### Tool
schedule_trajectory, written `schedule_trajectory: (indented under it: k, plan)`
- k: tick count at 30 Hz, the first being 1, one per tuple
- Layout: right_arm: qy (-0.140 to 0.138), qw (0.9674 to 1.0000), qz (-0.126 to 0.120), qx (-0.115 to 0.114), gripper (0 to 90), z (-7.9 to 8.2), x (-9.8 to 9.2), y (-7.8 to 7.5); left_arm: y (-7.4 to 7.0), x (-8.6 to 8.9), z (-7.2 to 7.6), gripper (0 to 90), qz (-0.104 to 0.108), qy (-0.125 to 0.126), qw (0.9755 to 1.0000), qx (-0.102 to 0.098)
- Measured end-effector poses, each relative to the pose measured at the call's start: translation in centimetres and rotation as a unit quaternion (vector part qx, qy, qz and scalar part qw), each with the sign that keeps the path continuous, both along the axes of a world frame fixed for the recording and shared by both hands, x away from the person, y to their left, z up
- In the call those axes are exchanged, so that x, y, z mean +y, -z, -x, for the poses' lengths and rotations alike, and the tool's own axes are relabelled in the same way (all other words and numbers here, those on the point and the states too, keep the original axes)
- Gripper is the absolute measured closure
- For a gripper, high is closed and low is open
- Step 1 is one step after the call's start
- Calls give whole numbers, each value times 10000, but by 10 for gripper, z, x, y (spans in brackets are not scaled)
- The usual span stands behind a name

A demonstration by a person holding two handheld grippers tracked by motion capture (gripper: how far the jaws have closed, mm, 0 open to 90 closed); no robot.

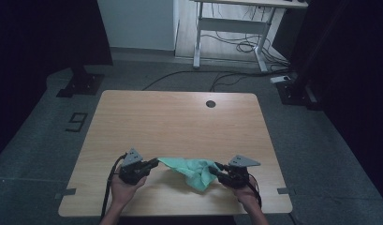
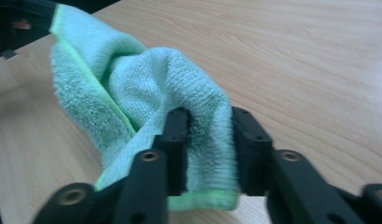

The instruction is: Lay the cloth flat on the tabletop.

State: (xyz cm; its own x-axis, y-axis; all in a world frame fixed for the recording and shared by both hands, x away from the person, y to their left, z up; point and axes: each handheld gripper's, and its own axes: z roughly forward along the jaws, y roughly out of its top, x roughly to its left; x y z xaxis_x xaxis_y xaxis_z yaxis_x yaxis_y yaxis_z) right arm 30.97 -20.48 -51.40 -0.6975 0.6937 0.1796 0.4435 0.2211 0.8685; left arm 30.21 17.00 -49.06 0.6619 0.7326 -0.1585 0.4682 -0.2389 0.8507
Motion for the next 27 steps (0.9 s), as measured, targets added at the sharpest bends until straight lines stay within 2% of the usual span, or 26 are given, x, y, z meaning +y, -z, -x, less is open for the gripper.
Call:
schedule_trajectory:
  k: [5, 8, 9, 10, 11, 13, 15, 16, 18, 20, 21, 22, 23, 26, 27]
  plan:
    - [72, 10000, -9, 52, 760, -2, -3, 1, -2, 2, 3, 900, 11, 10, 10000, -35]
    - [34, 9999, -92, -76, 769, 3, -6, -12, -7, 7, 7, 900, 80, -4, 9999, -110]
    - [34, 9999, -92, -76, 769, 3, -6, -12, -9, 11, 9, 900, 141, -20, 9998, -135]
    - [76, 9996, -193, -177, 765, 5, -10, -20, -12, 15, 11, 900, 238, -33, 9996, -162]
    - [113, 9995, -211, -194, 765, 5, -11, -22, -13, 17, 12, 900, 266, -53, 9995, -177]
    - [158, 9995, -203, -188, 763, 4, -13, -23, -14, 19, 13, 900, 274, -72, 9994, -194]
    - [315, 9994, -171, 30, 756, -3, -19, -17, -14, 20, 14, 900, 262, -61, 9995, -164]
    - [363, 9990, -99, 253, 745, -9, -22, -8, -12, 19, 14, 900, 206, -43, 9997, -142]
    - [362, 9986, 72, 368, 723, -14, -19, 2, -7, 15, 13, 900, 107, -46, 9999, -102]
    - [416, 9977, 296, 445, 651, -17, -15, 12, -4, 12, 11, 899, 37, -41, 10000, -56]
    - [416, 9977, 296, 445, 651, -17, -15, 12, -4, 12, 11, 899, 37, -41, 10000, -56]
    - [559, 9967, 425, 415, 532, -19, -12, 16, -1, 11, 11, 899, 4, -59, 10000, -31]
    - [676, 9961, 440, 352, 499, -19, -13, 15, -1, 12, 11, 899, 5, -65, 10000, -28]
    - [952, 9948, 360, 47, 471, -13, -17, 3, 0, 12, 11, 899, -35, -97, 9999, -19]
    - [952, 9948, 360, 47, 471, -13, -17, 3, 0, 12, 11, 899, -35, -97, 9999, -19]
